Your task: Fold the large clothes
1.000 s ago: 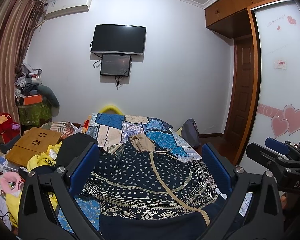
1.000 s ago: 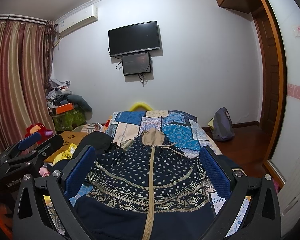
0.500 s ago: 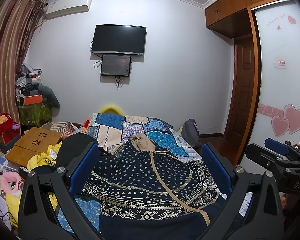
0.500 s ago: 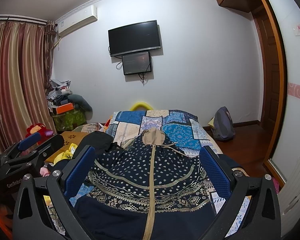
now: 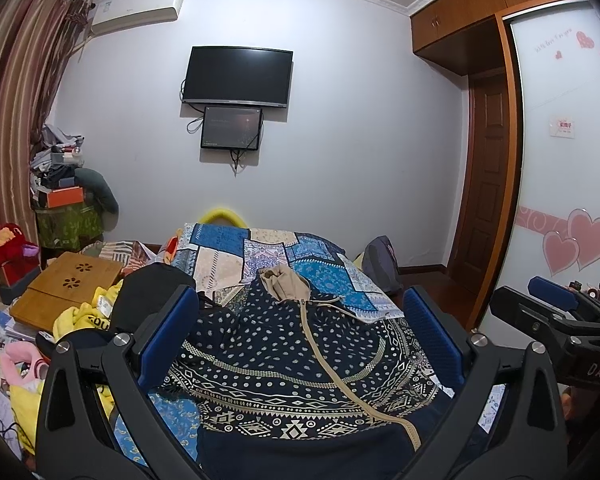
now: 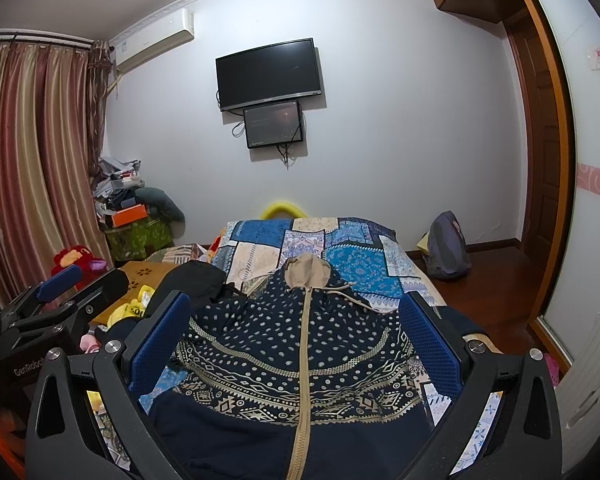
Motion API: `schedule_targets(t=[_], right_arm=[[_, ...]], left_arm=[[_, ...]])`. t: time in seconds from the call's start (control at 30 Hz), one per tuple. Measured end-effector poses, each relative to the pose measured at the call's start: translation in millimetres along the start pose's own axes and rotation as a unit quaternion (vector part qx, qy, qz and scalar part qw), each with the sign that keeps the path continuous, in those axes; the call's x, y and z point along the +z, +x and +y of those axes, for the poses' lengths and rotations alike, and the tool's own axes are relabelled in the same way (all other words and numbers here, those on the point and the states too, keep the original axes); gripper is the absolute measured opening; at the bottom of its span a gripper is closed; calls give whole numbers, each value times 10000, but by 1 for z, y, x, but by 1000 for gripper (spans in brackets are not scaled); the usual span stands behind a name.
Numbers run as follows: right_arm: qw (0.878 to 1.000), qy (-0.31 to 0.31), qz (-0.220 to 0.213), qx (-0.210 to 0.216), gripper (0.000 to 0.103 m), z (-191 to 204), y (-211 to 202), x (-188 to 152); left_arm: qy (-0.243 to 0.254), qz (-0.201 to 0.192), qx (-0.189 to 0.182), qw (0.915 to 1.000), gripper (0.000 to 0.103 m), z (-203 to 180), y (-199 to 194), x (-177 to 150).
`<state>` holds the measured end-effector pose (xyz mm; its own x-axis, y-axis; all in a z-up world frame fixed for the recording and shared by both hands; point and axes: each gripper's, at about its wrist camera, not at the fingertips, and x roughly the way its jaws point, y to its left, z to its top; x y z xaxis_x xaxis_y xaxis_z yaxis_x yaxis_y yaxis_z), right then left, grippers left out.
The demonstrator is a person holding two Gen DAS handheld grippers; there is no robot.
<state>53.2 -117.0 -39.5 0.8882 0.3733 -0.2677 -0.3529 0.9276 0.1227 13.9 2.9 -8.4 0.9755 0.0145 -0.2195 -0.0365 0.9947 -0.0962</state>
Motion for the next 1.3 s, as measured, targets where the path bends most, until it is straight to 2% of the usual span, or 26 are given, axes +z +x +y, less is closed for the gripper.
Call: schedule_targets(t=[0.43, 0.73, 0.87, 1.0, 1.1, 1.2, 1.3], right_arm=[[9999, 5, 143, 23, 103, -4, 18, 4], [9998, -21, 183, -6, 103, -12, 51, 14], [9998, -14, 155, -113, 103, -17, 70, 23], [9993, -58, 183, -334, 103, -24, 94, 33], [9980, -115, 256, -563, 103, -31, 115, 40], [9959, -201, 386, -796, 103, -38, 139, 44], [9924, -368, 616, -1005, 103, -42, 163, 42]], left_arm=[[-107, 68, 91, 9999, 103, 13, 11, 2], [-216, 77, 364, 9991, 103, 43, 38, 15], [-379, -2, 666, 9971, 103, 70, 51, 19], [-720, 93, 902, 9933, 103, 110, 71, 19], [-916, 190, 1374, 9861, 103, 147, 88, 19], [-895, 313, 1997, 9753, 103, 186, 104, 18], [-953, 428, 2367, 9659, 103, 223, 113, 12]])
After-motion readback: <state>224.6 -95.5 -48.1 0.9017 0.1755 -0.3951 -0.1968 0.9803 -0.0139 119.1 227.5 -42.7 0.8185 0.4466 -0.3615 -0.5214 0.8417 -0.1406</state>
